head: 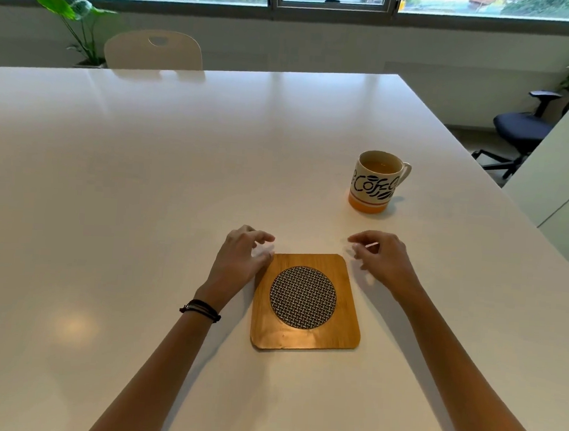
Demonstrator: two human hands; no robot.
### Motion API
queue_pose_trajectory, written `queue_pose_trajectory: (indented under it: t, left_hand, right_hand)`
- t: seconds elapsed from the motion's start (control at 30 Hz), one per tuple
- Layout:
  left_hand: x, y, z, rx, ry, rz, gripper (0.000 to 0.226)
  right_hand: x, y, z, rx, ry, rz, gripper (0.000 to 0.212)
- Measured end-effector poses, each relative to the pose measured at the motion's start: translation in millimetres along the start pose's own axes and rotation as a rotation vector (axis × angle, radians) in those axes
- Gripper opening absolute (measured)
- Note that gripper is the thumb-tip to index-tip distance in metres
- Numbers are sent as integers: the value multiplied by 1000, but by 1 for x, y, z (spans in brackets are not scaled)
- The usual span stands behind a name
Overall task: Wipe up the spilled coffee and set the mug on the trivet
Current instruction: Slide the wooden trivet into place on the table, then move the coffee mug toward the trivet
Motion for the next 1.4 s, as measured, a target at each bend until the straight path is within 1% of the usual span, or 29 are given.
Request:
queue_pose_trajectory:
  t: [0.07,0.17,0.23,0.3,0.4,0.47,0.57,0.67,0.87,1.1,1.4]
  left_hand:
    - [1,10,12,60,-21,2,31]
    - [10,33,36,164,-98,-43,40]
    - [20,51,53,214,-156,-86,51]
    - [33,71,69,235,-186,-126,63]
    - [51,100,90,224,-250,-181,78]
    - [61,117,104,224,-285,-194,85]
    - [71,135,120,264,-388,-168,84]
    - [79,151,124,234,-483,-163,88]
    - [89,172,122,241,-608,-182,87]
    - [98,184,116,223,-649,-219,82]
    - [90,181,114,224,-594,-211,80]
  right_hand:
    - [-16,6,0,-40,45,182,18]
    - [-43,19,5,-59,108,440,19]
    - [-58,32,12,-33,210,520,23]
    - [-69,49,23,31,333,536,28]
    - [-76,76,38,142,482,466,33]
    - [-78,92,43,174,549,412,35]
    - [-77,109,50,192,650,335,38]
    - [-75,120,55,186,730,256,39]
    - [-71,134,55,87,789,127,25]
    - [-72,142,58,48,789,63,29]
    - [-72,138,54,57,827,12,28]
Point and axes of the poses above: each hand's wrist, its own y-axis towards the middle knuckle, its own x-axis out of the palm, z = x × y, the point moved 5 cm from there along y, towards the middle knuckle, and after that the axes turned 7 degrees about -z, right-handed, at the moved point
